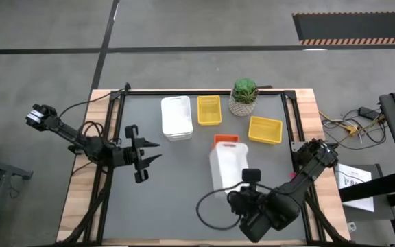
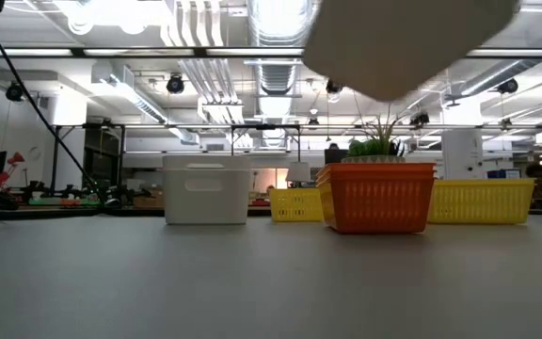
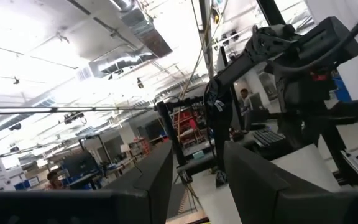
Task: Stack baskets by color
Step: Stack the bottom white bin on top of the top white bin
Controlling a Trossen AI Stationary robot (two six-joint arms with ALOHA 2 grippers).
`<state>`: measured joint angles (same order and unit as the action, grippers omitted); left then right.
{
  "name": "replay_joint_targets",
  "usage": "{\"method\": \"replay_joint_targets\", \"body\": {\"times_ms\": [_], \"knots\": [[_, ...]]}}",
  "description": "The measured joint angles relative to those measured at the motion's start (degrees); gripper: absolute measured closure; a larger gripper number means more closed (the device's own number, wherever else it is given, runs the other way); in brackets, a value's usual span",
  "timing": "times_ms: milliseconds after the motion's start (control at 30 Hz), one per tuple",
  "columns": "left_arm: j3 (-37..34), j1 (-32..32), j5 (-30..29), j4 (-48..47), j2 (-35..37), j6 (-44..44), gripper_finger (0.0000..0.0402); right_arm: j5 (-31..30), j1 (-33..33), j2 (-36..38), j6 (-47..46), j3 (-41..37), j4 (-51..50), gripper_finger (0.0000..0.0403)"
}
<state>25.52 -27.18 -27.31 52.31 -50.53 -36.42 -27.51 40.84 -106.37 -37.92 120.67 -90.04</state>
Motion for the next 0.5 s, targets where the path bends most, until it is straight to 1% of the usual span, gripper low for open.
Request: {"method": "replay_joint_targets", "body": {"times_ms": [67,167,267,400,500], "knots": [[-0.02,0.02,-0.01,-0.18,0.22,-0.28,0.0274,-2.39,-0.31,-0.22,2.87,-0.35,-0.06,0.0394],[-0.02,0.04,-0.11,-0.22,0.95,-1.89,0.0274,-2.47,-3.14,-0.32,5.96,-0.95,0.23,0.0394],[-0.06,0.04,-1.44,-0.22,2.53,-4.41,0.0274,-2.54,-7.07,-0.53,9.67,-1.17,0.37,0.0394],[-0.07,0.04,-3.59,0.07,6.46,-7.01,0.0274,-2.69,-12.61,-0.57,18.31,-1.15,1.32,0.0394],[-0.67,0.04,-6.36,0.00,9.49,-7.42,0.0274,-2.59,-17.73,-0.57,25.47,-1.15,5.91,0.0394]]}}
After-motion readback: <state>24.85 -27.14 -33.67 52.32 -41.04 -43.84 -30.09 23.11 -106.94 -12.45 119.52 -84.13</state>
